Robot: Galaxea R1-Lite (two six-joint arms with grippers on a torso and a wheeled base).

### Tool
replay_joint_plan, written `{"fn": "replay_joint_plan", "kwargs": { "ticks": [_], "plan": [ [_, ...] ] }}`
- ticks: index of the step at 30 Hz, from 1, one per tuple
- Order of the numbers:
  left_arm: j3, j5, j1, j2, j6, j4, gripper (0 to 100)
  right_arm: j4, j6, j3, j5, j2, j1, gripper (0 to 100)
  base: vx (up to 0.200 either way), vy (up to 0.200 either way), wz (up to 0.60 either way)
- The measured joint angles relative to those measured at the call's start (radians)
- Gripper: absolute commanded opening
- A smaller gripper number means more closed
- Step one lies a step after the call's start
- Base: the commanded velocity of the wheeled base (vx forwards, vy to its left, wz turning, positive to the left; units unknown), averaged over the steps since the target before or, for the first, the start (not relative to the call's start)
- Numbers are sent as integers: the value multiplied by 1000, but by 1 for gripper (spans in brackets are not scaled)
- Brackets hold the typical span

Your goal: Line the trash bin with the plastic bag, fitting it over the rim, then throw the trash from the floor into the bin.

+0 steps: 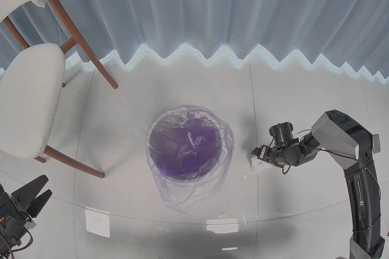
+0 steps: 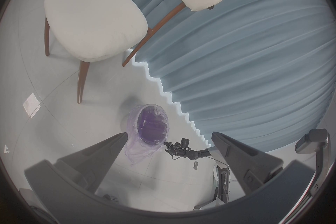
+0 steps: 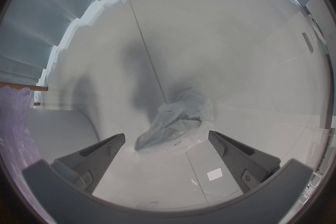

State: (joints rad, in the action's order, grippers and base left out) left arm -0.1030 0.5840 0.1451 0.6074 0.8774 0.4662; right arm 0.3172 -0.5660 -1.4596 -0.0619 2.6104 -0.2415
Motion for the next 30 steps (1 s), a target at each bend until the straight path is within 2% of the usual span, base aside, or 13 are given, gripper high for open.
{"fn": "replay_joint_plan", "kwargs": {
  "ticks": [9,18,19,22,30],
  "plan": [
    [-2,0,3,0,-1,1,100,-61,-4,-98,0,30,0,100,0,0,0],
    [-3,-1,10,0,-2,1,100,-112,-6,-180,-30,73,0,100,0,0,0],
    [-3,-2,10,0,-2,1,100,-112,-6,-190,-37,79,0,0,0,0,0],
    [-3,-2,10,0,-3,2,100,-112,-5,-213,-57,98,0,0,0,0,0],
    [-5,-2,11,0,-3,5,100,-112,-8,-220,-58,110,1,0,0,0,0]
  ]
}}
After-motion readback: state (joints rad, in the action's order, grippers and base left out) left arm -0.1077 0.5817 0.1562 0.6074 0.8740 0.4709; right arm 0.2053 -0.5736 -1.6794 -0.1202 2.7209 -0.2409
